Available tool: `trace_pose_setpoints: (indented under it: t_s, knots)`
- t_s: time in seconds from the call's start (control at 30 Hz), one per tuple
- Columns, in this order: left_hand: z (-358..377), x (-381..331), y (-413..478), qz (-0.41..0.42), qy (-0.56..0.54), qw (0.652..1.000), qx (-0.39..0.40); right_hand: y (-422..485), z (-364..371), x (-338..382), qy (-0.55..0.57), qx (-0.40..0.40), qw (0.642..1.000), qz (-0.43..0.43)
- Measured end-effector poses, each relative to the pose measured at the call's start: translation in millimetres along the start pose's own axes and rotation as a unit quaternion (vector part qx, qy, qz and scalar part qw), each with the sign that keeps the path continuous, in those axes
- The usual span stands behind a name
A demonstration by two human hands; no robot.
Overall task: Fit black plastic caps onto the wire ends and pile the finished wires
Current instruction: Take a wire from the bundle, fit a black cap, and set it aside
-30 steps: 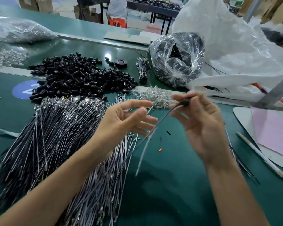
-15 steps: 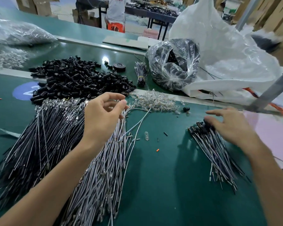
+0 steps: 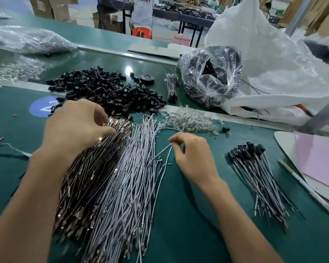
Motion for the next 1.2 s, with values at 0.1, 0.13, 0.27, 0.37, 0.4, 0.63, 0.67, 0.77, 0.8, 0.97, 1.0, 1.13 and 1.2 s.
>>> trace_pose_setpoints:
  t_s: [0.1,0.13,0.27,0.37,0.4,0.63,0.67,0.77,0.8,0.97,1.0,1.13,1.2]
  knots:
    - [5,-3,-8,-0.024,0.042,0.993,0.104,-3,0,-1,-0.004,0.005,1.0,-0.01]
    - [10,-5,-12,-0.026,0.041,0.992,0.114,-4,0,-1,-0.005,0.008,1.0,-0.012]
    - [22,-7,-16,-0.03,0.043,0.995,0.084,-8,1,-2,0.003,0.004,1.0,-0.017]
    - [23,-5,-13,-0.034,0.014,0.996,0.084,-8,-1,-3,0.018,-0.019,0.999,-0.022]
    - [23,-5,-13,-0.035,0.008,0.996,0.082,-9,-1,-3,0.022,-0.026,0.999,-0.023]
    - [13,-13,-16,-0.008,-0.14,0.989,0.035,-12,4,4,0.066,-0.039,0.997,-0.031]
    - [15,-17,-18,0.0,-0.142,0.989,0.051,-12,4,5,0.067,-0.036,0.996,-0.034]
    - [32,-30,-23,0.025,-0.04,0.996,0.081,-13,5,6,0.068,-0.029,0.996,-0.042]
    - [38,-33,-24,0.027,0.001,0.996,0.081,-14,5,6,0.07,-0.028,0.996,-0.042]
    - [53,-40,-21,0.023,0.097,0.993,0.055,-15,4,4,0.072,-0.032,0.996,-0.039]
    - [53,-39,-21,0.024,0.104,0.993,0.049,-15,3,4,0.073,-0.034,0.996,-0.039]
    - [55,-38,-21,0.019,0.113,0.992,0.046,-14,2,5,0.078,-0.038,0.995,-0.041]
    - [56,-38,-21,0.014,0.115,0.992,0.055,-14,2,5,0.079,-0.035,0.995,-0.043]
Point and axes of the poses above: each hand's wrist, its own y-axis towards the middle knuckle, its own z-axis out of the palm, x = y × z, the point moved 1 cm from there along y, towards the middle knuckle, and after that the axes turned 6 degrees about -z, right-handed, at the moved point
